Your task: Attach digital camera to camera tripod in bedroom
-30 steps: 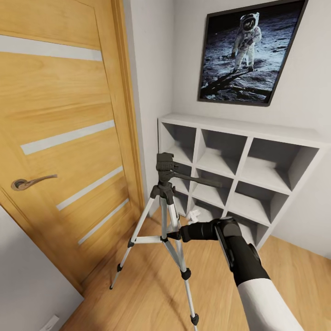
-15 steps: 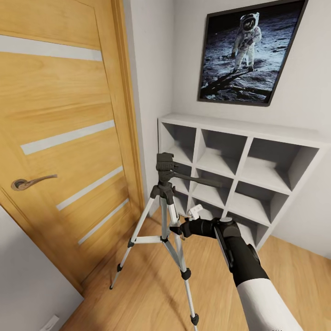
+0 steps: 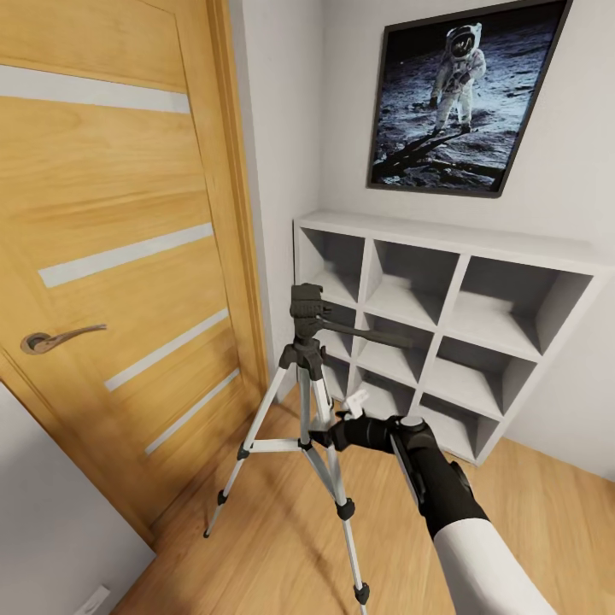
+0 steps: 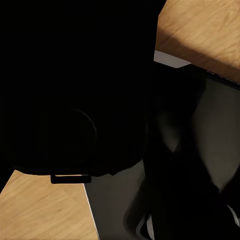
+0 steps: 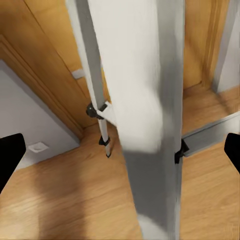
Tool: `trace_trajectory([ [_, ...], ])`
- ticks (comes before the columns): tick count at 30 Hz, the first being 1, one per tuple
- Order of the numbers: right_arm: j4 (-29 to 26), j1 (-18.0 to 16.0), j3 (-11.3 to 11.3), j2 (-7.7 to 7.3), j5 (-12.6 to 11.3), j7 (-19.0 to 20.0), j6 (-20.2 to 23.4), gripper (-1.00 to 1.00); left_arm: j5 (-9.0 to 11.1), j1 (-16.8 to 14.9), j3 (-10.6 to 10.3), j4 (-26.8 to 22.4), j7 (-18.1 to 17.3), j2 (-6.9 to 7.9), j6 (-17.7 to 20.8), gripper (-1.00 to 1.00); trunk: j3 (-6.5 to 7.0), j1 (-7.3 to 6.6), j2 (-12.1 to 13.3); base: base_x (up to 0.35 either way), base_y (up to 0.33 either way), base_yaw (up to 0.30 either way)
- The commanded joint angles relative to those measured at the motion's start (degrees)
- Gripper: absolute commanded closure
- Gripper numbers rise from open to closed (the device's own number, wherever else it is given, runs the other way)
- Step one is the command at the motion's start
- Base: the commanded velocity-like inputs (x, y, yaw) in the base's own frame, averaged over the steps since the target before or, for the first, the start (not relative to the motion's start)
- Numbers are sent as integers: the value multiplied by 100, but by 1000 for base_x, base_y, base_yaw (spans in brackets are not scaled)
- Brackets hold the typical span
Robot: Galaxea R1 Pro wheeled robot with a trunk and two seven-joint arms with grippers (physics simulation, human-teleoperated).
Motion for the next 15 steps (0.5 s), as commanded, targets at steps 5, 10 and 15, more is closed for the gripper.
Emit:
trace_trajectory([
  [5,-18,-4,-73,13,14,-267,-217,-100,25,-3,-49,-1,20,-1,-7,100,-12,3,-12,0,0,0],
  [10,-7,-4,-79,21,6,-552,-345,-100,25,-3,-49,-6,20,-1,-8,100,-12,3,-12,0,0,0],
  [15,-20,-4,-84,29,0,-615,-369,-100,25,-3,-49,-7,20,-1,-9,100,-12,3,-12,0,0,0],
])
